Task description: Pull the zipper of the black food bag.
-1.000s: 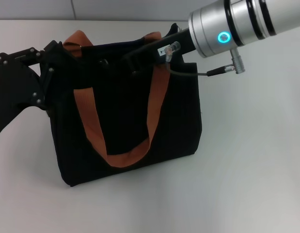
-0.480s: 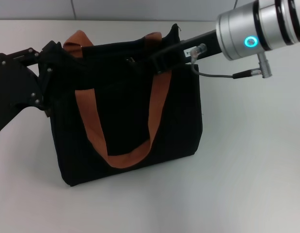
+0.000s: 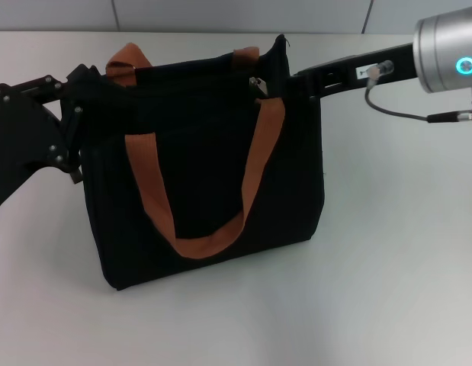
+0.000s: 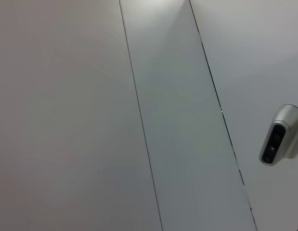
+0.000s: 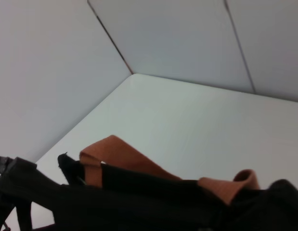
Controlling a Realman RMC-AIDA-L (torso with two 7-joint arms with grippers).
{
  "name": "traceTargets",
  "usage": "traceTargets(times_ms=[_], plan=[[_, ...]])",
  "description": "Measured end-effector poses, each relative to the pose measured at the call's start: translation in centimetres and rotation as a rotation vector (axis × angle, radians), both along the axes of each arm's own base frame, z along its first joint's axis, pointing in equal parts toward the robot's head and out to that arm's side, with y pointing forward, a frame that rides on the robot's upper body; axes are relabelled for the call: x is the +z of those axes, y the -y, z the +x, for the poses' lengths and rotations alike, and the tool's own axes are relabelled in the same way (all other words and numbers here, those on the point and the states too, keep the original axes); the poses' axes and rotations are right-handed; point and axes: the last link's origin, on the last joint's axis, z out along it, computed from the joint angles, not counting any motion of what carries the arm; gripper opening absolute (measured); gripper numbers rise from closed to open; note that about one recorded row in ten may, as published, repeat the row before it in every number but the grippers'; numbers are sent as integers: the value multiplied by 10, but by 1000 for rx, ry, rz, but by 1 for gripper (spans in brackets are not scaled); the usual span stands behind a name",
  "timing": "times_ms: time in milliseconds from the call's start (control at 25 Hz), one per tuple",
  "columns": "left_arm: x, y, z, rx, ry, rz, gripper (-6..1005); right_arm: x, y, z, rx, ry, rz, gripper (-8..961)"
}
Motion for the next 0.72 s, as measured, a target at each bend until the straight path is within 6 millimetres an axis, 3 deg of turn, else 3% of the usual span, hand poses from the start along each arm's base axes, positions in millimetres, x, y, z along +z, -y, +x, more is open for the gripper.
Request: traceTargets(times_ms=[400,520,560,720], plan=[[-2,-4,2,5,0,-4,20,12,8,5,92,-149,-4,10],[-3,-4,2,9,-2,-8,20,17,9,18,94,-246,17,40],[-3,-5,2,10,-1,-11,20,20,10,33,89,-331,31,50],[-3,-5,2,14,7,-24,24,27,18,53,135,-443,42,207]])
